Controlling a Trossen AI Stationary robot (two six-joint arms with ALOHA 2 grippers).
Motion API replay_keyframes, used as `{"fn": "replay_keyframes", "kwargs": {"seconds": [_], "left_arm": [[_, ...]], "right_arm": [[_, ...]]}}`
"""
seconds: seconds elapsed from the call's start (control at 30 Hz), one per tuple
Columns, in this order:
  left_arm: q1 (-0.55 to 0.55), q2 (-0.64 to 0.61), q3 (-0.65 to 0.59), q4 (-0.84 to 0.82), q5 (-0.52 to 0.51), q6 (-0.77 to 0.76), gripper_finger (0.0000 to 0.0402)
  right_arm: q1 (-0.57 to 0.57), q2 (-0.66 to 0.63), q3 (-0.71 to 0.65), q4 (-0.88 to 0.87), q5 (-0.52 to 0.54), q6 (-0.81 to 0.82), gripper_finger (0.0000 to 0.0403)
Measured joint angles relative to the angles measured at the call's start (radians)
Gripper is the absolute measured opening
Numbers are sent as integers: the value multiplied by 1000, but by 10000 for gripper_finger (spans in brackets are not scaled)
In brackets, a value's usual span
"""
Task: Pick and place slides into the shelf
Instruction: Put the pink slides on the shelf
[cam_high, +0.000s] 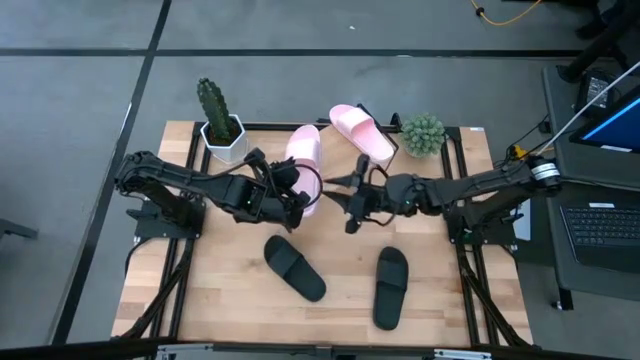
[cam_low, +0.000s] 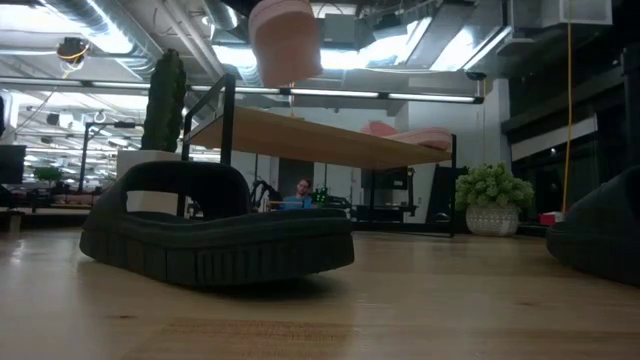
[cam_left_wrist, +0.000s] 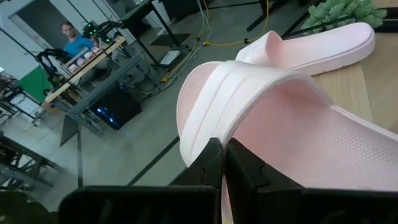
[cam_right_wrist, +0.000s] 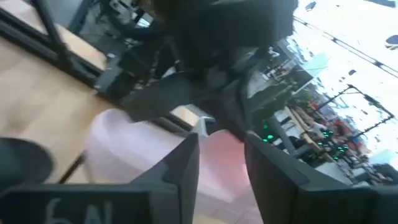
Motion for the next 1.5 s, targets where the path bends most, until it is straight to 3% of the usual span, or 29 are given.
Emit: {"fn": "replay_keyframes", "kwargs": {"seconds": [0.17,0.33,0.63,1.5], "left_arm": [[-12,0,0,1,0,0,0],[-34,0,0,1,-4,17,0],[-64,0,0,1,-7,26,0],[-129,-2,0,-1,18,37,0]], "right_arm": [[-50,61,78,-10,-5,-44,138],[-91,125,134,-21,-95,-61,130],[-133,203,204,-38,-107,-103,121],[-160,205,206,-74,-109,-103,120]]}}
